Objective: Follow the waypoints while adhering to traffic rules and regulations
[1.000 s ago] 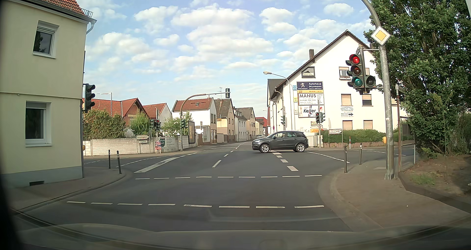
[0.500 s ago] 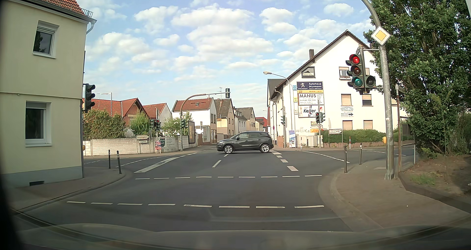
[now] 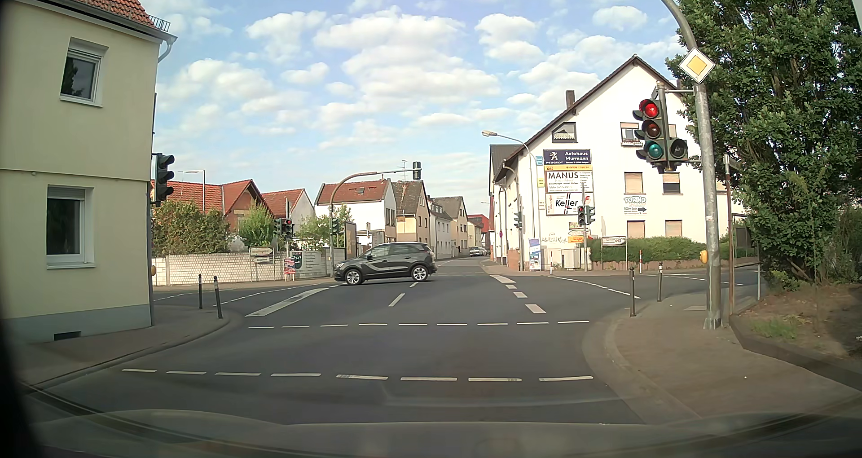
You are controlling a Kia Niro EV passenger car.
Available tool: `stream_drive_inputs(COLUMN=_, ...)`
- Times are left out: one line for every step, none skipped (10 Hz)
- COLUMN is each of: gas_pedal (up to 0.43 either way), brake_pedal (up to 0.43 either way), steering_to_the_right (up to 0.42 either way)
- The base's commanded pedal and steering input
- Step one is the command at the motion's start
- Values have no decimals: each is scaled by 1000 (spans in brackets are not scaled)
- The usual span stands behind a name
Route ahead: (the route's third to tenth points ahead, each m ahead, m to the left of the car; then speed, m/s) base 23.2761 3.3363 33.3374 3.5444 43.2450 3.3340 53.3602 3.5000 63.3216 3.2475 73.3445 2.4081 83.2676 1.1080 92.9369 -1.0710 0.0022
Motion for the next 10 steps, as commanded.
stream_drive_inputs(gas_pedal=0, brake_pedal=335, steering_to_the_right=-8)
stream_drive_inputs(gas_pedal=0, brake_pedal=335, steering_to_the_right=-8)
stream_drive_inputs(gas_pedal=0, brake_pedal=335, steering_to_the_right=-8)
stream_drive_inputs(gas_pedal=0, brake_pedal=329, steering_to_the_right=-8)
stream_drive_inputs(gas_pedal=0, brake_pedal=329, steering_to_the_right=-8)
stream_drive_inputs(gas_pedal=0, brake_pedal=329, steering_to_the_right=-8)
stream_drive_inputs(gas_pedal=0, brake_pedal=329, steering_to_the_right=-8)
stream_drive_inputs(gas_pedal=0, brake_pedal=329, steering_to_the_right=-8)
stream_drive_inputs(gas_pedal=0, brake_pedal=329, steering_to_the_right=-7)
stream_drive_inputs(gas_pedal=0, brake_pedal=329, steering_to_the_right=-7)
